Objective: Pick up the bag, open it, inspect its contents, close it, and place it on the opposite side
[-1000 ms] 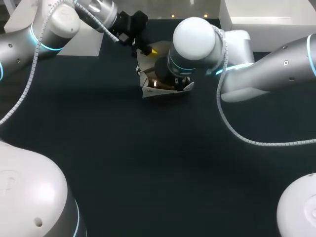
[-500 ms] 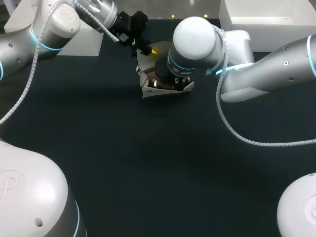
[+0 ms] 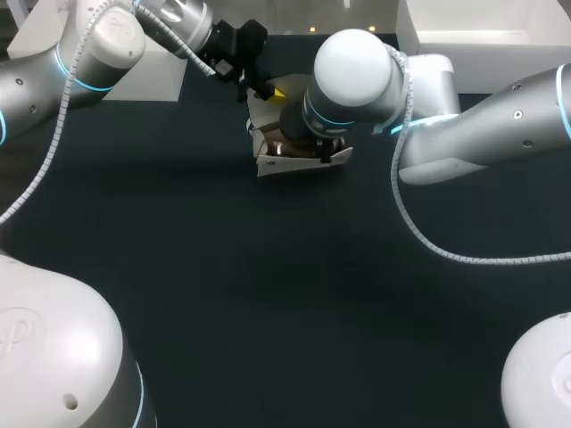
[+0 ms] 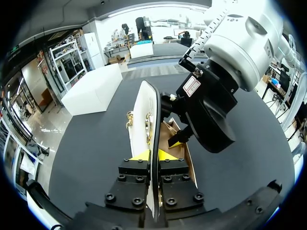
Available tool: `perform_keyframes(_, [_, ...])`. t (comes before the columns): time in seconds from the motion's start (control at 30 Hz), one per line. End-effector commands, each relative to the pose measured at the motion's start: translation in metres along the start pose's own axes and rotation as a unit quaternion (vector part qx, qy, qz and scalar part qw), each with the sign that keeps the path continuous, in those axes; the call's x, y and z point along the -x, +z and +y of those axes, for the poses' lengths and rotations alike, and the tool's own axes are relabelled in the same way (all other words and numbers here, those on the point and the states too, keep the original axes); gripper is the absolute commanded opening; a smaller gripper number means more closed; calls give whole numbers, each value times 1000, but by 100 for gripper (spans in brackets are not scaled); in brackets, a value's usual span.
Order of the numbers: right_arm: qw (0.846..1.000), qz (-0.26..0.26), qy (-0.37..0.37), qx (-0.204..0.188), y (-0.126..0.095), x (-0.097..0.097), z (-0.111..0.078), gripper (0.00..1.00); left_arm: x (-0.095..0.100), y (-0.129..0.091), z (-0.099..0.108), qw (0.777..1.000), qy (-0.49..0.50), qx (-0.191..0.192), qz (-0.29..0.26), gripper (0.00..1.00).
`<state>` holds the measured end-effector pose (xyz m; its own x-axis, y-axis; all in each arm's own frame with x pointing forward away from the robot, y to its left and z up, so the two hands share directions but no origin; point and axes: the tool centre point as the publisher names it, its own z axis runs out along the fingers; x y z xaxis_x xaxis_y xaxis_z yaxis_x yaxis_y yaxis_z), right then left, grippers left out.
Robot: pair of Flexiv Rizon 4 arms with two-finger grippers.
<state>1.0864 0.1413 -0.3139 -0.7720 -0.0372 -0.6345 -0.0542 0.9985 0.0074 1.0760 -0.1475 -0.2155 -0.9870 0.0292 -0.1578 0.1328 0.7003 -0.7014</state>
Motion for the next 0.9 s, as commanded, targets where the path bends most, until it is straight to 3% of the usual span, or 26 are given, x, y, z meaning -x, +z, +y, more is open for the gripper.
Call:
perform_keyframes(0.03, [1000,-14,4,1,-3,3,-1,44,-3,-2,-2,1000,2,-2,-2,0])
perform_keyframes(0.23, [998,-57,18,2,-28,15,-3,44,-6,-5,-6,1000,9,-3,-3,0])
perform_keyframes(0.53, [993,-115,20,3,-64,24,-1,39,-6,6,4,1000,2,5,0,0])
perform_keyframes(0.9, [990,-136,20,0,-79,17,1,35,3,24,23,996,78,27,-45,0])
